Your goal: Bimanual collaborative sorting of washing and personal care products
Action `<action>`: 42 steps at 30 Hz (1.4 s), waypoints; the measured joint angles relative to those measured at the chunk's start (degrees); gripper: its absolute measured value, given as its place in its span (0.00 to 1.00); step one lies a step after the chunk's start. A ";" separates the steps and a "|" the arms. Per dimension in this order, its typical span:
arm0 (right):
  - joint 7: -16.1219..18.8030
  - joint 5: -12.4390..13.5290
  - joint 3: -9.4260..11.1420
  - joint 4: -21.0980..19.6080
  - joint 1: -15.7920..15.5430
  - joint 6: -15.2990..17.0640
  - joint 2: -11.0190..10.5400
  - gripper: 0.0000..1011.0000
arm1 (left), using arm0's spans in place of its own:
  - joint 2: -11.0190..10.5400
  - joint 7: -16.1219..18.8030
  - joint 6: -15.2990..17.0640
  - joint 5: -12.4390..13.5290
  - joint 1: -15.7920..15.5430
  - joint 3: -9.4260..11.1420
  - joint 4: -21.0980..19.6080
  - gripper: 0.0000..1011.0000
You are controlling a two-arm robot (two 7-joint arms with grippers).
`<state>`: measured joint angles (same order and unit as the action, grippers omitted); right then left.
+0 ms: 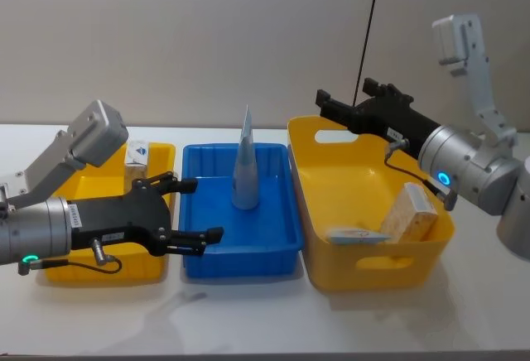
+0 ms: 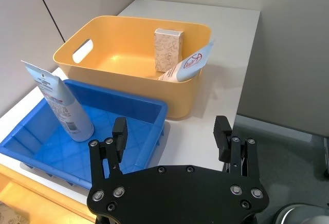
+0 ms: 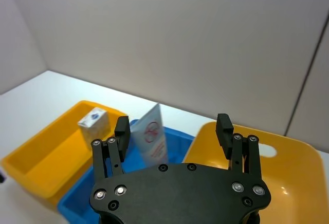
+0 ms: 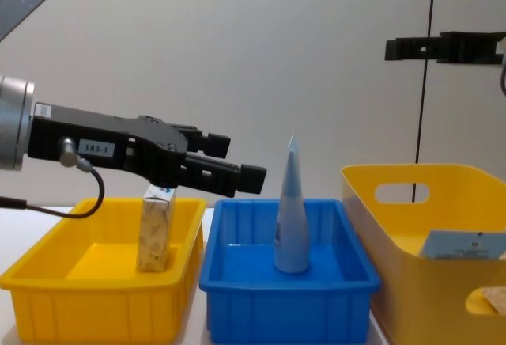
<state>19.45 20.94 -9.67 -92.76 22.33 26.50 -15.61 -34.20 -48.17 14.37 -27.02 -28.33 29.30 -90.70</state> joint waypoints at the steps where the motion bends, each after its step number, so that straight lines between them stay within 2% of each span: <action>1: 0.93 0.52 -0.04 -0.36 -0.34 -0.08 -0.39 0.99 | 0.00 0.00 0.00 0.00 0.00 0.00 0.00 0.99; 16: 11.19 5.90 -0.83 -4.82 -4.51 -0.55 -4.58 0.99 | 0.00 0.00 0.00 0.01 0.00 0.00 0.00 0.99; 28: 14.88 7.83 -1.52 -7.15 -6.66 -0.44 -6.46 0.99 | 0.00 0.00 0.00 0.00 0.00 0.00 0.00 0.99; 42: 16.52 8.66 -1.80 -8.16 -7.59 -0.35 -7.30 0.99 | 0.00 0.00 0.00 0.00 0.00 0.00 0.00 0.99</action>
<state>35.97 29.61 -11.46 -100.93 14.74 26.15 -22.91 -34.20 -48.17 14.37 -27.02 -28.34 29.30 -90.69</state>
